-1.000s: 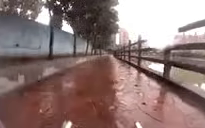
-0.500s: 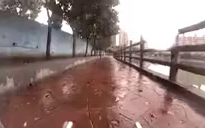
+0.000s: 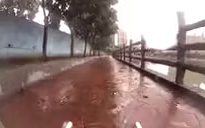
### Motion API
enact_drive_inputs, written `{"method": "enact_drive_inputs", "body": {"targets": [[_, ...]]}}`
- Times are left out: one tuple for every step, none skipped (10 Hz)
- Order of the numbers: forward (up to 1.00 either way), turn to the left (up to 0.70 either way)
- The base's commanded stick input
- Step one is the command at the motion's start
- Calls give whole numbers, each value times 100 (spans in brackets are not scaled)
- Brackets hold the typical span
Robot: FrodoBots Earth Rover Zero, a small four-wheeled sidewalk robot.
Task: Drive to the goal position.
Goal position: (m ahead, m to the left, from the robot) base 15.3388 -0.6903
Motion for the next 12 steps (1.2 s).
{"method": "enact_drive_inputs", "body": {"targets": [[50,8],[50,6],[50,1],[50,0],[50,0],[50,0],[50,0],[50,0],[50,0],[50,0],[50,0],[50,0]]}}
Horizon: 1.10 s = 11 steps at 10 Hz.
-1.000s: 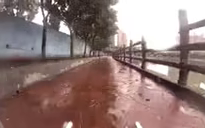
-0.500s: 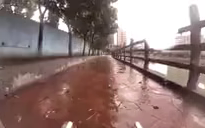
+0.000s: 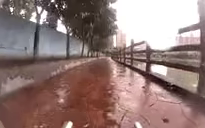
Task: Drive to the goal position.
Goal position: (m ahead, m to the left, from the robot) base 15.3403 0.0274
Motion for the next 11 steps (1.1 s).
{"method": "enact_drive_inputs", "body": {"targets": [[50,0],[50,0],[50,0],[50,0],[50,0],[50,0],[50,0],[50,0],[50,0],[50,0],[50,0]]}}
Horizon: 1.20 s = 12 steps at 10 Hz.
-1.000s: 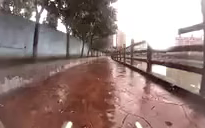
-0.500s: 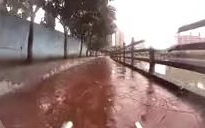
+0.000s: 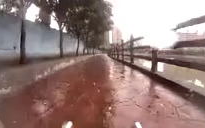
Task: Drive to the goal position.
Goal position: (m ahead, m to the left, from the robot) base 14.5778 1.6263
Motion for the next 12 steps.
{"method": "enact_drive_inputs", "body": {"targets": [[50,0],[50,0],[50,0],[50,0],[50,0],[50,0],[50,0],[50,0],[50,0],[50,0],[50,0],[50,0]]}}
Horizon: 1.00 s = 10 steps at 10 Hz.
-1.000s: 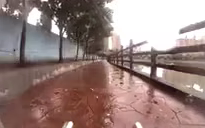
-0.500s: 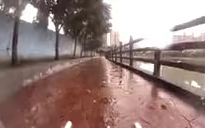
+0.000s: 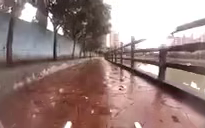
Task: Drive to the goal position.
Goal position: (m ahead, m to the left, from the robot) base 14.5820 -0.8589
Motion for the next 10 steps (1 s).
{"method": "enact_drive_inputs", "body": {"targets": [[50,0],[50,17],[50,35],[50,49],[50,35],[50,20],[50,8],[50,4],[50,0],[50,0]]}}
